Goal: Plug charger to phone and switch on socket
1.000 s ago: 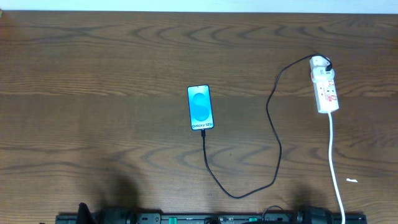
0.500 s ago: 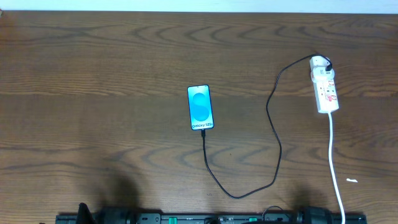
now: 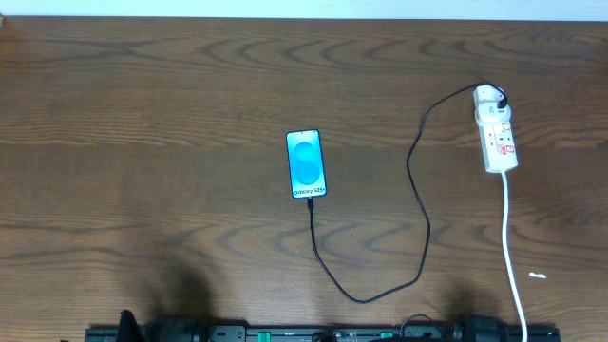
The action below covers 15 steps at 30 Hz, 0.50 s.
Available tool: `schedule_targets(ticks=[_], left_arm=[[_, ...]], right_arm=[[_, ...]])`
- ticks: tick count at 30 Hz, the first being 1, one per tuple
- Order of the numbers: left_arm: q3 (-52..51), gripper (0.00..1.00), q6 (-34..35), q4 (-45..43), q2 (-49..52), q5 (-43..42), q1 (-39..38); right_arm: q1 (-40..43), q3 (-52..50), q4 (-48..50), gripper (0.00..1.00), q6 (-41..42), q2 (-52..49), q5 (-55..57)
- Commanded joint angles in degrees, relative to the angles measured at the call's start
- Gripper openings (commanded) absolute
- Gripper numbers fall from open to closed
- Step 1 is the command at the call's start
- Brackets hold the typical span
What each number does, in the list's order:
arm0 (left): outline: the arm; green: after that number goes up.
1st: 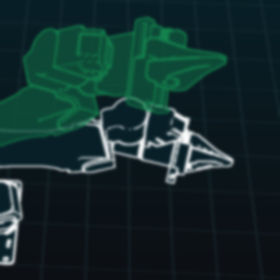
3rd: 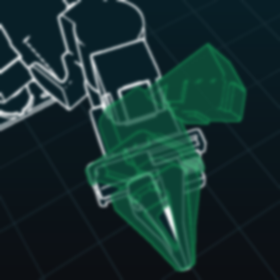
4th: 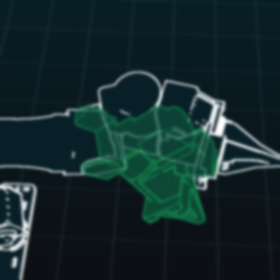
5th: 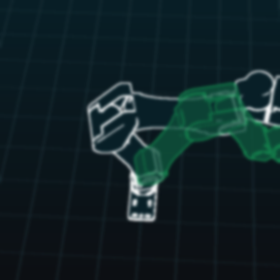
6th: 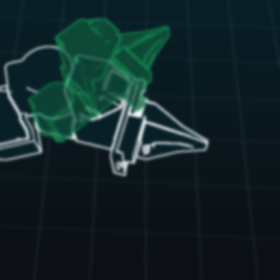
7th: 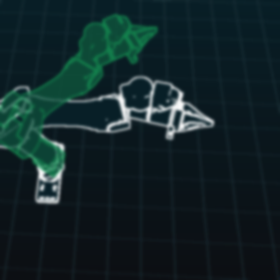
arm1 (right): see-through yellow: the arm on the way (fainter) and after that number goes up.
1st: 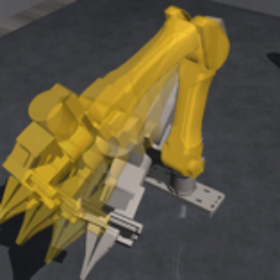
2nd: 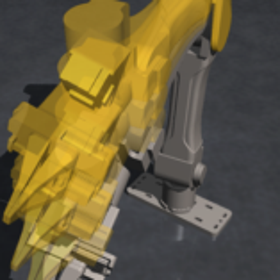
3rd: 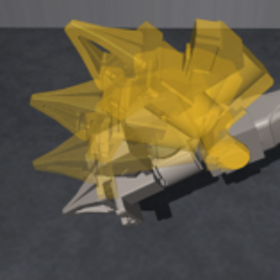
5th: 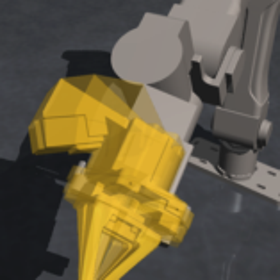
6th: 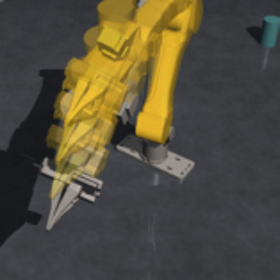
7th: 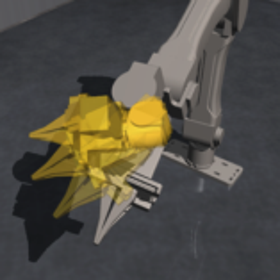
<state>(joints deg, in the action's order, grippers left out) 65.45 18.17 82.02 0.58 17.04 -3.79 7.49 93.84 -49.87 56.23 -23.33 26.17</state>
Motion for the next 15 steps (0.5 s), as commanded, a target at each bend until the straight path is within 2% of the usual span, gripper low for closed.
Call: schedule_targets(ticks=[1, 9, 15], left_arm=[[0.42, 0.98, 0.09, -0.15, -0.42, 0.42, 0.24], [0.42, 0.98, 0.11, -0.17, -0.42, 0.42, 0.24], [0.42, 0.98, 0.11, -0.17, -0.42, 0.42, 0.24]], right_arm=[[-0.31, -1.29, 0.5, 0.02, 1.03, 0.26, -2.8], [-0.35, -1.46, 0.83, 0.04, 0.98, 0.96, -2.97], [-0.35, -4.79, 2.86, 0.1, 1.01, 4.15, -7.48]])
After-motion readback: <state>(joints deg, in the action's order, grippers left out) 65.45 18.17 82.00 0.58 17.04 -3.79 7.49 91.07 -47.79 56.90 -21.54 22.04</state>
